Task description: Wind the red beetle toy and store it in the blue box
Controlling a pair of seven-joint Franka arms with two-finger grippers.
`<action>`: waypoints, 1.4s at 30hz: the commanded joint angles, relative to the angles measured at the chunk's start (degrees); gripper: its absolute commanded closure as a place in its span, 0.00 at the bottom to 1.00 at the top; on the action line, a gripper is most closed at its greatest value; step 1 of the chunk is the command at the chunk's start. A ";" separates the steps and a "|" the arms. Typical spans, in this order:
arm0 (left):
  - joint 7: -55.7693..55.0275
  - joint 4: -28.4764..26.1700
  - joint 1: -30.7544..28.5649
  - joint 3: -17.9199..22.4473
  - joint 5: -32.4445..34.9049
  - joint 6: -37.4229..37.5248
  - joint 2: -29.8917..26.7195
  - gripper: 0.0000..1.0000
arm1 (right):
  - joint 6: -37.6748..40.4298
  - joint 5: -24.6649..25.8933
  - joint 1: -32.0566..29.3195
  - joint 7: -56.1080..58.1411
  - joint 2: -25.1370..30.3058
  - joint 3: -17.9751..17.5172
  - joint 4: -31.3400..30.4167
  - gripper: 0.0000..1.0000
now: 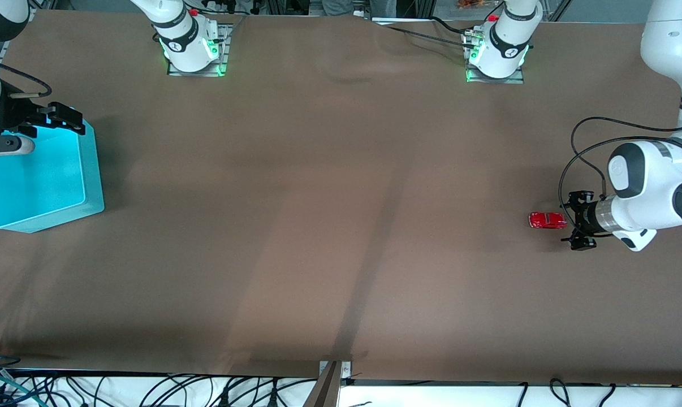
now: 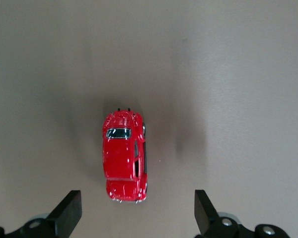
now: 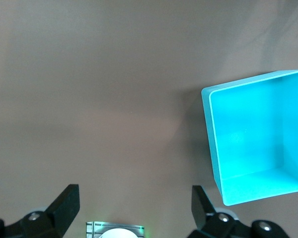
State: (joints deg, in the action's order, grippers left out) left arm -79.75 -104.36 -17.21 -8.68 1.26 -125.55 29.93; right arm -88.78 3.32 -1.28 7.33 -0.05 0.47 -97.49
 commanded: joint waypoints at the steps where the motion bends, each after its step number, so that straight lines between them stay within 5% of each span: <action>1: -3.04 -2.42 -0.46 -0.02 1.02 -3.21 0.13 0.00 | 1.07 0.98 0.14 0.32 0.41 -0.21 0.63 0.00; 20: -7.52 -1.90 -0.46 0.15 6.21 -7.08 4.79 0.01 | 1.07 0.98 0.14 0.58 0.41 -0.21 0.63 0.00; 22: -7.61 -1.90 -0.37 0.15 6.29 -7.08 4.97 0.10 | 1.07 0.98 0.14 0.67 0.41 -0.21 0.63 0.00; 31: -8.31 -1.72 -0.37 0.15 6.29 -7.08 5.06 0.96 | 1.07 0.98 0.14 0.58 0.41 -0.21 0.63 0.00; 42: -10.68 -0.32 0.42 -1.25 7.97 -5.94 4.00 1.00 | 1.07 0.98 0.14 0.58 0.32 -0.21 0.63 0.00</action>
State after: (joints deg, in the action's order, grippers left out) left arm -86.77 -106.29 -17.31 -8.59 6.99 -131.95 34.14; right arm -88.76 3.38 -1.28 7.33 -0.05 0.43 -97.49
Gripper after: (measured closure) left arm 0.529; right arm 0.000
